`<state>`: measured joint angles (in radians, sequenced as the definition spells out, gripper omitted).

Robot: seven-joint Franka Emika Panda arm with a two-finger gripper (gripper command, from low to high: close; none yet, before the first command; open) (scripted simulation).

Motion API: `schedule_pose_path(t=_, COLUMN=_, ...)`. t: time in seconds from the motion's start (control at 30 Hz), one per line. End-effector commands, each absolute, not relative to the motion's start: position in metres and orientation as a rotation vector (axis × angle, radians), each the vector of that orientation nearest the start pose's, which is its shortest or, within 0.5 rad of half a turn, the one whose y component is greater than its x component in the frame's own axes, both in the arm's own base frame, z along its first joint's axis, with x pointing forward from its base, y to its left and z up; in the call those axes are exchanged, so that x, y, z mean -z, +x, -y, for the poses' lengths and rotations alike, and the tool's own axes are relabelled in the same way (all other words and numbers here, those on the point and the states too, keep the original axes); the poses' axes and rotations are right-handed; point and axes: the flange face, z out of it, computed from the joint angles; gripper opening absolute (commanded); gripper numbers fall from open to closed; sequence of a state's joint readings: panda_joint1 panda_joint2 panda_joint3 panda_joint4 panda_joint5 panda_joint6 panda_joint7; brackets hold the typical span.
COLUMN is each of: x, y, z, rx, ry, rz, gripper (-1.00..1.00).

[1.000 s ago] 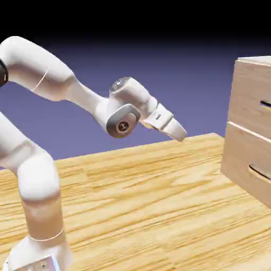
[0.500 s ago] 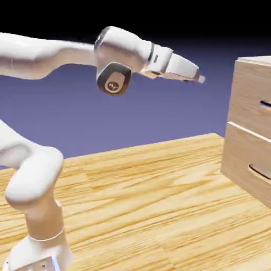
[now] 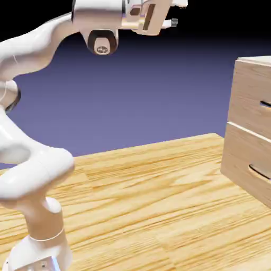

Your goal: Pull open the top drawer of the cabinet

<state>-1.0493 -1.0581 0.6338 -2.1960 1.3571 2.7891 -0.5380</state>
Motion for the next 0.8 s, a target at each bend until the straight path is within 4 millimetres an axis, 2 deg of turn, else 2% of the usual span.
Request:
schedule_pose_path(t=0.0, x=-0.791, y=0.334, z=-0.020, rx=2.324, ry=-2.157, rz=-0.497, gripper=0.00)
schedule_pose_path(t=0.2, x=-0.792, y=0.373, z=-0.067, rx=2.502, ry=-2.196, rz=-0.228, gripper=0.00)
schedule_pose_path(t=0.37, x=-0.773, y=0.425, z=-0.097, rx=2.603, ry=-2.249, rz=0.030, gripper=0.00)
schedule_pose_path(t=0.57, x=-0.724, y=0.506, z=-0.112, rx=2.656, ry=-2.324, rz=0.355, gripper=0.00)
schedule_pose_path(t=0.67, x=-0.689, y=0.550, z=-0.107, rx=2.654, ry=-2.362, rz=0.514, gripper=0.00)
schedule_pose_path(t=0.77, x=-0.648, y=0.595, z=-0.094, rx=2.636, ry=-2.399, rz=0.662, gripper=0.00)
